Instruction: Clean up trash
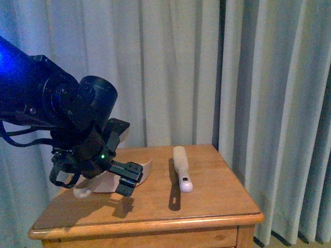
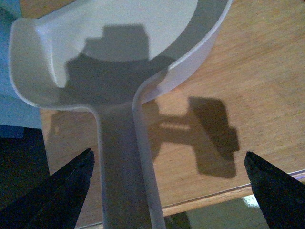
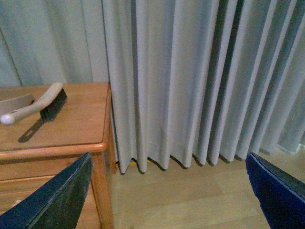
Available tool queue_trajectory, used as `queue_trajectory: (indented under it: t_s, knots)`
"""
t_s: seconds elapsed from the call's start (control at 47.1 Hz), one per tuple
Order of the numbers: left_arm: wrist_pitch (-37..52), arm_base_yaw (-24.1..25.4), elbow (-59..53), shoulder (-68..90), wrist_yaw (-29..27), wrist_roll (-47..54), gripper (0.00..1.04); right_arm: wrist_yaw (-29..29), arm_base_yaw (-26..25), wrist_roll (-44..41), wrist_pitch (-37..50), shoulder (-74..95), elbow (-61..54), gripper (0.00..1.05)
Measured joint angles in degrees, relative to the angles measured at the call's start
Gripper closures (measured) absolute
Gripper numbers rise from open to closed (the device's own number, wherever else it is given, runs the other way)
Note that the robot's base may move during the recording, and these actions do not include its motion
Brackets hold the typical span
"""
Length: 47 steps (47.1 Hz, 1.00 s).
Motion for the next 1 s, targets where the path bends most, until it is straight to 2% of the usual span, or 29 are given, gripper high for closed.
queue_trajectory:
  t_s: [0.404, 0.998]
  knots:
    - [-1.33, 0.22, 5.01, 3.17, -1.11, -0.33, 0.08, 0.0, 0.0, 0.0, 0.0, 0.0, 0.0, 0.08]
    - [-3.56, 1.4, 5.38, 5.4, -3.06, -0.7, 0.08, 0.0, 0.0, 0.0, 0.0, 0.0, 0.0, 0.08]
